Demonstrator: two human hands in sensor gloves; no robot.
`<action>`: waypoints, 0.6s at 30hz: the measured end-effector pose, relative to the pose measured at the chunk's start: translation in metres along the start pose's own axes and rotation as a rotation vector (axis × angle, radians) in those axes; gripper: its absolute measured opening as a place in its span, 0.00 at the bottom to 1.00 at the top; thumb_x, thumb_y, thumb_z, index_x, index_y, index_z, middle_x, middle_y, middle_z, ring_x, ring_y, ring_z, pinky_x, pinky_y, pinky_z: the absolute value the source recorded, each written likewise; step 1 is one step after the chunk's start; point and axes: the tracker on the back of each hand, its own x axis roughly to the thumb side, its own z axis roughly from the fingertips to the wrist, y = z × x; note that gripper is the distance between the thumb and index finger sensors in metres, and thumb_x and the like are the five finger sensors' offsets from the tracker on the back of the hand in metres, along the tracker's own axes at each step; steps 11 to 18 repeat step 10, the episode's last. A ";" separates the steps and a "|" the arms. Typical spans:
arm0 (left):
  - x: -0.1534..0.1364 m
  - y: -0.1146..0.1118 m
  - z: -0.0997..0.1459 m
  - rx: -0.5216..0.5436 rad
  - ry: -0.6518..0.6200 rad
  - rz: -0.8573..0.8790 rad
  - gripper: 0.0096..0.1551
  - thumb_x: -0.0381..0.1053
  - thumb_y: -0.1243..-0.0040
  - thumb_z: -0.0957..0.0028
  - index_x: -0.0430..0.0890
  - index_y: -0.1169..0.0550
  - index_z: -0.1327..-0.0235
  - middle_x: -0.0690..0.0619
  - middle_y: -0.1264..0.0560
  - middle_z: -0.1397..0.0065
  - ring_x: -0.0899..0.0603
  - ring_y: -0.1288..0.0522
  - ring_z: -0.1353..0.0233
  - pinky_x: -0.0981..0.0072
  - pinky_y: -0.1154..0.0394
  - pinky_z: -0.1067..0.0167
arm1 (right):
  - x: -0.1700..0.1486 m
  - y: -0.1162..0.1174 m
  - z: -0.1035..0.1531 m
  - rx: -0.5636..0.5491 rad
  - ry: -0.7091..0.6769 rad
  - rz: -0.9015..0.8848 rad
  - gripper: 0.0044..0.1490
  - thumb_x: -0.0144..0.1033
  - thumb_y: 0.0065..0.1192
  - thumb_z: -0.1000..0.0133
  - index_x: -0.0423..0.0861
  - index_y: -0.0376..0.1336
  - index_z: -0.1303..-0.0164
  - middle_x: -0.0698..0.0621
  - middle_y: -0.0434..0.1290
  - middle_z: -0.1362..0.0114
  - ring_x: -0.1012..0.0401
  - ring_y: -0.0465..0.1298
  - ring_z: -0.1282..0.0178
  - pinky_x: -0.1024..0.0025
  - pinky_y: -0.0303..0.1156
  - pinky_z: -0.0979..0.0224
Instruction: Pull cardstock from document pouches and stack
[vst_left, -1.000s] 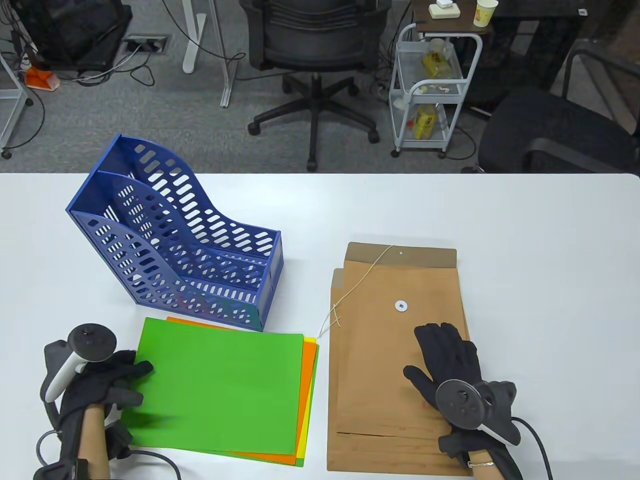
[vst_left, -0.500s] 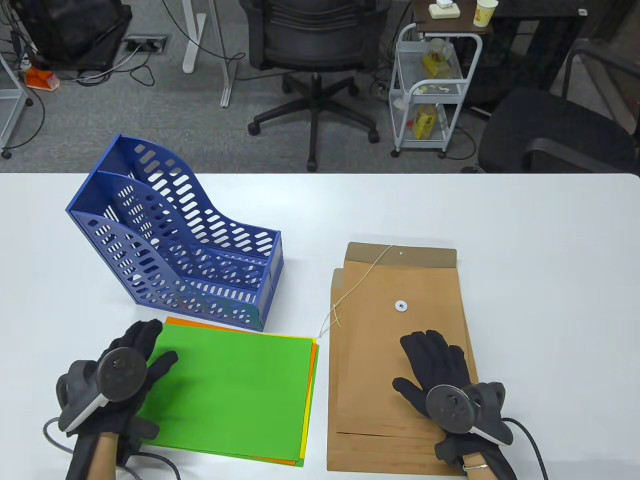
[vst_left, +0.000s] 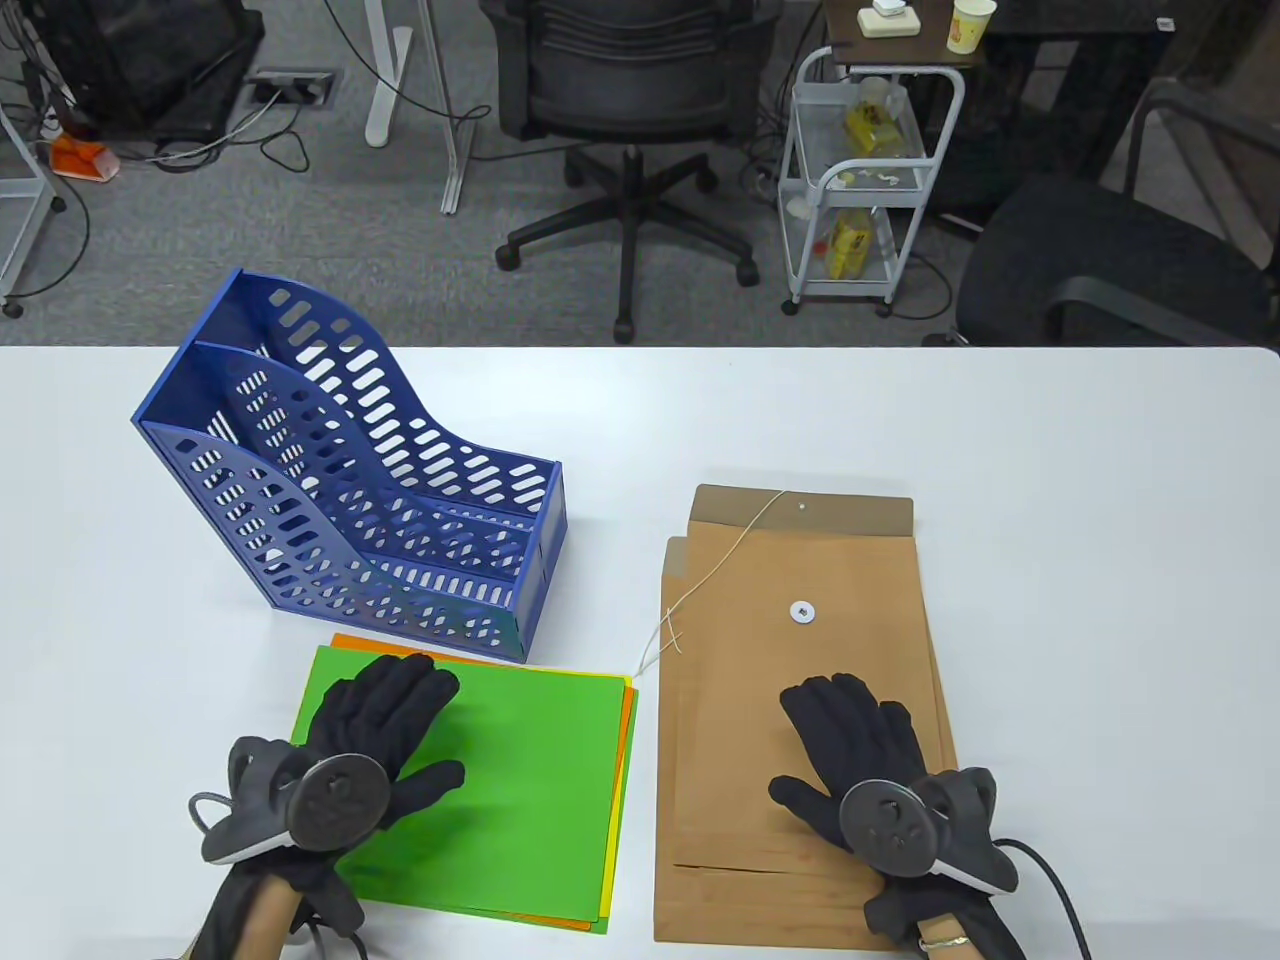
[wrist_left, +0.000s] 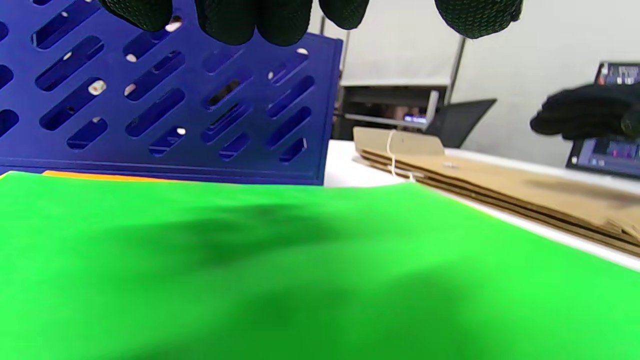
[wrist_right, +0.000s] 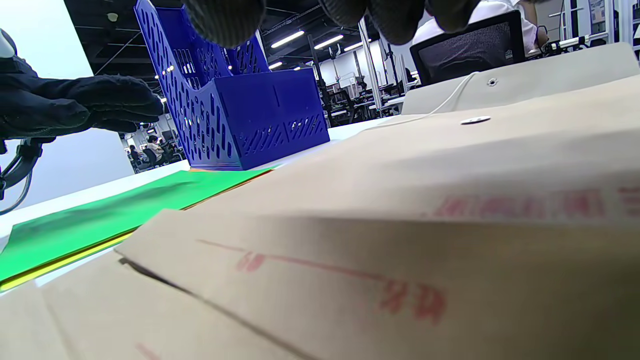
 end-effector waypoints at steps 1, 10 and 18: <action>0.002 0.000 0.000 -0.004 -0.004 -0.013 0.48 0.68 0.54 0.33 0.46 0.50 0.09 0.36 0.49 0.08 0.28 0.49 0.14 0.24 0.47 0.25 | 0.000 0.000 0.000 0.000 0.000 0.003 0.48 0.61 0.38 0.27 0.45 0.37 0.05 0.38 0.48 0.06 0.36 0.47 0.08 0.30 0.48 0.18; 0.001 -0.002 0.000 0.005 -0.012 0.009 0.47 0.68 0.54 0.33 0.45 0.49 0.10 0.36 0.47 0.09 0.28 0.47 0.15 0.24 0.45 0.26 | 0.000 0.000 0.000 0.003 0.005 0.009 0.48 0.61 0.38 0.27 0.45 0.38 0.05 0.37 0.49 0.07 0.36 0.48 0.08 0.30 0.48 0.18; 0.001 -0.002 0.000 0.005 -0.012 0.009 0.47 0.68 0.54 0.33 0.45 0.49 0.10 0.36 0.47 0.09 0.28 0.47 0.15 0.24 0.45 0.26 | 0.000 0.000 0.000 0.003 0.005 0.009 0.48 0.61 0.38 0.27 0.45 0.38 0.05 0.37 0.49 0.07 0.36 0.48 0.08 0.30 0.48 0.18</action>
